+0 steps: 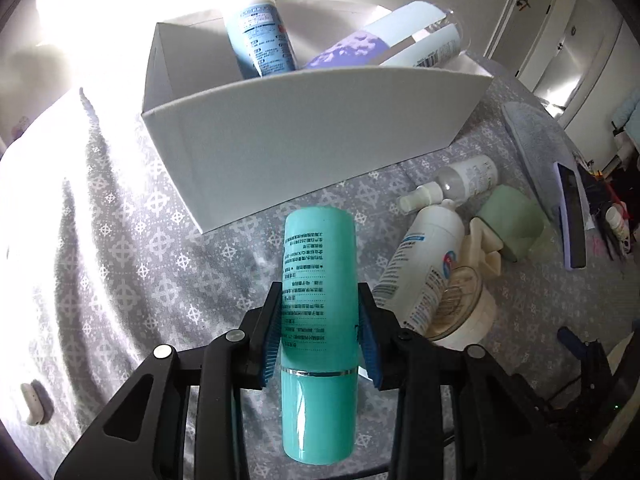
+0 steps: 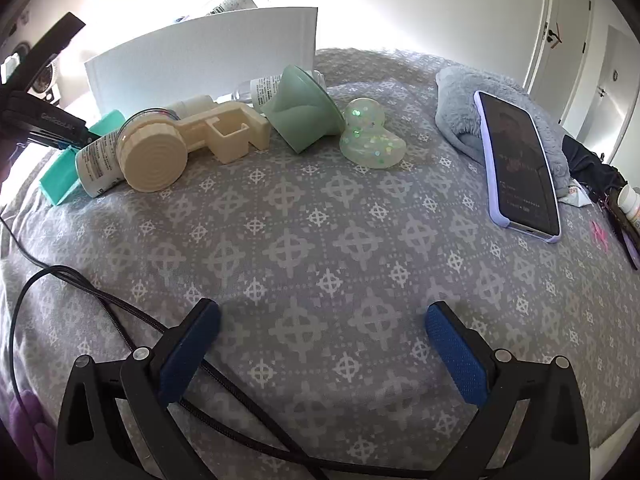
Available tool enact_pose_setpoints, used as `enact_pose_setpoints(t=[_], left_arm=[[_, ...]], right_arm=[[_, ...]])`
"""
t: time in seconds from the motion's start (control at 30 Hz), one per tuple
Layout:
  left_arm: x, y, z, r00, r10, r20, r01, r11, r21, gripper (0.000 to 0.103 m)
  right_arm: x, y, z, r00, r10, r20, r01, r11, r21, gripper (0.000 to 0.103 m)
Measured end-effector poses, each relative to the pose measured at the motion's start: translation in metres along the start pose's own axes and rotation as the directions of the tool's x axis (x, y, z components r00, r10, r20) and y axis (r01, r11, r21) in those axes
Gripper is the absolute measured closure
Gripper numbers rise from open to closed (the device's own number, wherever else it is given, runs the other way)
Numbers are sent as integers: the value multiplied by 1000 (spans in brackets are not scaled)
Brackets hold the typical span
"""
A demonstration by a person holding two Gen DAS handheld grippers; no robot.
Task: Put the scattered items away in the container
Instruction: 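Grasp the teal bottle with the left gripper and carry it over the box, then lower the teal bottle into the box and open the left gripper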
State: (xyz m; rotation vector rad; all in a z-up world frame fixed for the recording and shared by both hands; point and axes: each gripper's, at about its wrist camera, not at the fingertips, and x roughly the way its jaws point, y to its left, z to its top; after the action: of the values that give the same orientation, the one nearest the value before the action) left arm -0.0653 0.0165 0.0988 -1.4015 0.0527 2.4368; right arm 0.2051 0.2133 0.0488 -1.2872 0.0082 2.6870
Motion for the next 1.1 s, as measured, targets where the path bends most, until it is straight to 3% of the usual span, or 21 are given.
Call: enact_pose_setpoints(t=[0.1, 0.23, 0.33, 0.4, 0.47, 0.63, 0.77, 0.87, 0.97, 1.1], left_arm=[[-41, -14, 29, 990, -34, 138, 31, 999, 25, 70], [-82, -3, 92, 948, -47, 315, 63, 997, -40, 70], [-85, 9, 128, 915, 46, 401, -9, 996, -94, 70], [-75, 19, 145, 910, 105, 400, -55, 989, -136, 70], [-55, 24, 152, 911, 194, 363, -150, 978, -147, 70], [-1, 21, 131, 908, 339, 247, -326, 941, -94, 70], [21, 24, 115, 921, 357, 154, -345, 933, -101, 69], [16, 21, 104, 906, 388, 170, -378, 921, -90, 67], [3, 17, 101, 895, 393, 209, -383, 919, -89, 43], [-14, 8, 100, 873, 410, 262, -413, 909, -47, 39]], right_arm=[[1, 0, 1, 1000, -5, 1, 5, 1000, 0, 0], [2, 0, 1, 1000, -8, 2, 8, 1000, -1, 0], [2, 1, 2, 1000, -7, 4, 7, 1000, -2, 0], [3, 1, 2, 1000, -8, 5, 8, 1000, -2, 0], [3, 1, 3, 1000, -7, 7, 7, 1000, -2, 0], [2, 1, 0, 1000, -6, 9, 6, 1000, -3, 0], [1, 2, 0, 1000, -7, 9, 7, 1000, -4, 0], [1, 1, 0, 1000, -6, 10, 6, 1000, -4, 0], [1, 1, 0, 1000, -6, 10, 6, 1000, -4, 0], [1, 2, 0, 1000, -7, 9, 7, 1000, -5, 0]])
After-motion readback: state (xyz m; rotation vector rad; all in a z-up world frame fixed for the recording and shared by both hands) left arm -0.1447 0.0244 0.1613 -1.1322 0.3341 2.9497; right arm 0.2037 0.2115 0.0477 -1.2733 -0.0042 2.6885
